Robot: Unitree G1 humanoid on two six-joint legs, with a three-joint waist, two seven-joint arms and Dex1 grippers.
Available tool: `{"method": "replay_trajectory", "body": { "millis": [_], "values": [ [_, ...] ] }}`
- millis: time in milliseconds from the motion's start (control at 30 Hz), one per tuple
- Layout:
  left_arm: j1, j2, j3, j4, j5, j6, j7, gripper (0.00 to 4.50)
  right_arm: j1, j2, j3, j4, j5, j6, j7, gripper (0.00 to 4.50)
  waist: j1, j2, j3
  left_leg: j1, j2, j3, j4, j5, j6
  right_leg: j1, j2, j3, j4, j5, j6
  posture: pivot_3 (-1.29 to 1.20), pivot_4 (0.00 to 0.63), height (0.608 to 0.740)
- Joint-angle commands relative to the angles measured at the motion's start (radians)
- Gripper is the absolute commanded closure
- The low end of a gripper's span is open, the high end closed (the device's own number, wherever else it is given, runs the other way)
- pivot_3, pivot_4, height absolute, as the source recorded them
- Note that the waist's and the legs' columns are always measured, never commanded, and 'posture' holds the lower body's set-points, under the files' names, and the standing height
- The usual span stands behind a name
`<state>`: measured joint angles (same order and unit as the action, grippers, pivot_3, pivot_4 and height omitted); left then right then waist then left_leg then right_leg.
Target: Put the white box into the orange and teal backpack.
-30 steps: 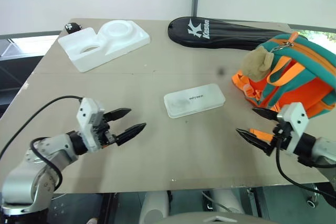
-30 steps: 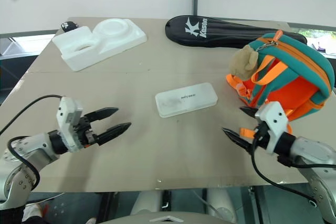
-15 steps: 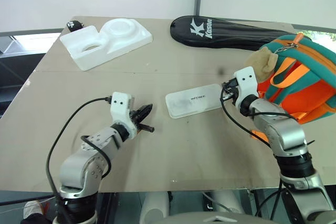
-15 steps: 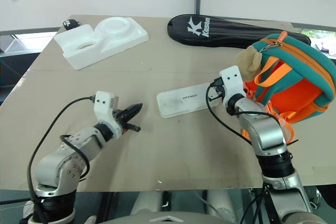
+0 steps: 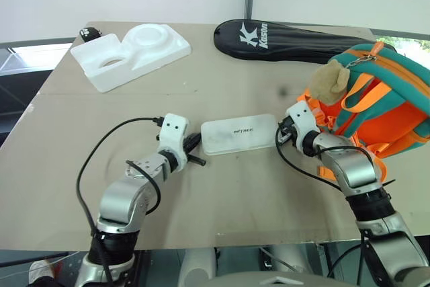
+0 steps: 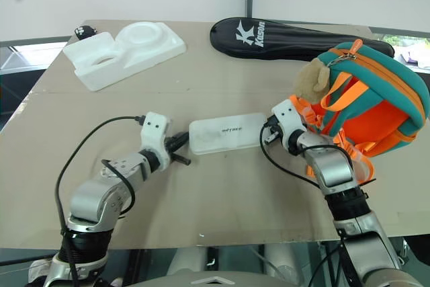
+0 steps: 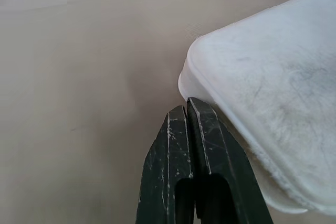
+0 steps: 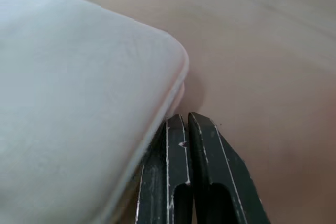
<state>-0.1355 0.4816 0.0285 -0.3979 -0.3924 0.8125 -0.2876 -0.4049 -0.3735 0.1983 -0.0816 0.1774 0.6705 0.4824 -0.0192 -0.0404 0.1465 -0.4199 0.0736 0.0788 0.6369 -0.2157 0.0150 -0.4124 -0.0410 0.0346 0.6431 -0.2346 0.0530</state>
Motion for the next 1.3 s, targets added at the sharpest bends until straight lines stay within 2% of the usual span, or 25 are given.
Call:
{"method": "replay_trajectory", "body": {
  "millis": [33,100,200,233,267,333,433,467,567,667,767,1000,1100,1267,1300],
  "values": [
    [0.062,0.052,0.010,-0.067,-0.028,-0.007,-0.093,4.47,0.040,0.001,0.020,-0.163,0.070,0.065,0.064,4.50,0.000,0.000,0.000,0.000,0.000,0.000,0.000,0.000,0.000,0.000,0.000,0.000,0.000,0.000,0.000,0.00,0.150,0.740],
    [0.097,0.070,0.042,-0.098,-0.055,0.006,-0.122,4.47,0.072,-0.002,0.016,-0.213,0.067,0.105,0.046,4.50,0.001,0.000,0.000,0.001,0.000,0.001,-0.001,0.000,0.000,0.000,0.000,0.000,0.000,-0.001,-0.002,0.00,0.150,0.740],
    [0.137,0.102,0.128,-0.121,-0.111,0.053,-0.161,3.72,0.112,-0.022,0.013,-0.226,0.021,0.122,0.011,4.50,0.003,0.000,0.000,0.001,0.000,0.001,0.000,0.000,0.000,0.000,-0.001,0.000,0.000,-0.002,-0.004,0.00,0.150,0.740],
    [0.143,0.131,0.142,-0.112,-0.100,0.051,-0.173,3.30,0.120,-0.028,0.009,-0.225,0.012,0.125,0.005,4.50,0.004,0.000,0.000,0.001,0.000,0.002,0.000,0.000,0.000,0.000,-0.002,0.000,0.000,-0.002,-0.004,0.00,0.150,0.740],
    [0.145,0.157,0.161,-0.100,-0.092,0.048,-0.184,2.66,0.125,-0.039,0.007,-0.224,0.006,0.123,0.007,4.50,0.005,0.000,0.000,0.001,0.000,0.002,0.000,0.000,0.000,0.000,-0.002,0.000,0.000,-0.002,-0.004,0.00,0.150,0.740],
    [0.156,0.225,0.220,-0.066,-0.101,0.052,-0.235,1.79,0.137,-0.067,-0.004,-0.229,-0.001,0.112,0.020,4.50,0.007,0.000,0.000,0.001,0.000,0.002,0.001,0.000,0.000,0.000,-0.002,0.000,0.000,-0.002,-0.004,0.00,0.150,0.740],
    [0.126,0.280,0.374,0.010,-0.289,0.220,-0.335,0.32,0.148,-0.108,-0.029,-0.244,0.014,0.100,0.052,4.50,0.006,0.000,0.000,0.002,0.000,0.002,0.001,0.000,0.000,0.000,-0.003,0.000,0.000,-0.002,-0.004,0.00,0.150,0.740],
    [0.105,0.312,0.419,0.043,-0.376,0.316,-0.383,0.07,0.150,-0.124,-0.035,-0.252,0.019,0.092,0.067,4.50,0.007,0.000,0.000,0.002,0.000,0.003,0.001,0.000,0.000,0.000,-0.003,0.000,0.000,-0.002,-0.004,0.00,0.150,0.740],
    [-0.018,0.403,0.495,0.181,-0.575,0.620,-0.463,0.07,0.145,-0.161,-0.053,-0.280,0.047,0.087,0.110,4.50,0.010,-0.001,0.001,0.001,-0.001,0.001,0.001,0.000,0.000,0.000,-0.004,-0.003,0.000,-0.002,-0.004,0.00,0.150,0.740],
    [-0.120,0.406,0.458,0.299,-0.634,0.779,-0.488,0.07,0.127,-0.180,-0.030,-0.281,0.049,0.080,0.137,4.50,0.006,0.000,0.002,0.001,-0.001,0.001,0.001,0.000,0.000,0.000,-0.004,-0.004,-0.001,-0.003,-0.004,0.00,0.150,0.740],
    [-0.196,0.369,0.399,0.383,-0.642,0.802,-0.455,0.07,0.106,-0.175,0.003,-0.270,0.036,0.074,0.149,4.50,0.004,0.000,0.002,0.001,-0.001,0.000,0.000,0.000,0.000,0.001,-0.004,-0.004,0.000,-0.002,-0.003,0.00,0.150,0.740],
    [-0.283,0.249,0.285,0.434,-0.584,0.769,-0.416,0.07,0.006,-0.143,0.162,-0.173,-0.042,0.012,0.198,4.50,0.002,-0.001,0.002,0.000,-0.001,-0.001,0.001,0.000,0.000,0.000,-0.003,-0.004,0.000,-0.002,-0.003,0.00,0.150,0.740],
    [-0.304,0.188,0.277,0.459,-0.574,0.751,-0.403,0.07,-0.049,-0.097,0.239,-0.097,-0.090,-0.048,0.212,4.50,0.002,-0.001,0.001,0.000,-0.001,-0.001,0.001,0.000,0.000,0.000,-0.003,-0.004,0.000,-0.002,-0.003,0.00,0.150,0.740],
    [-0.320,0.122,0.336,0.518,-0.588,0.783,-0.400,0.07,-0.063,-0.098,0.245,-0.016,-0.147,-0.123,0.223,4.50,0.001,-0.002,0.001,0.000,-0.001,-0.002,0.001,0.000,0.000,0.000,-0.002,-0.004,0.001,-0.001,-0.002,0.00,0.150,0.740],
    [-0.322,0.109,0.354,0.529,-0.584,0.789,-0.388,0.29,-0.055,-0.102,0.232,-0.015,-0.145,-0.129,0.226,4.50,0.001,-0.003,0.000,0.000,-0.001,-0.002,0.001,0.000,0.000,0.000,-0.002,-0.004,0.001,-0.001,-0.002,0.00,0.150,0.740]
  ]
}}
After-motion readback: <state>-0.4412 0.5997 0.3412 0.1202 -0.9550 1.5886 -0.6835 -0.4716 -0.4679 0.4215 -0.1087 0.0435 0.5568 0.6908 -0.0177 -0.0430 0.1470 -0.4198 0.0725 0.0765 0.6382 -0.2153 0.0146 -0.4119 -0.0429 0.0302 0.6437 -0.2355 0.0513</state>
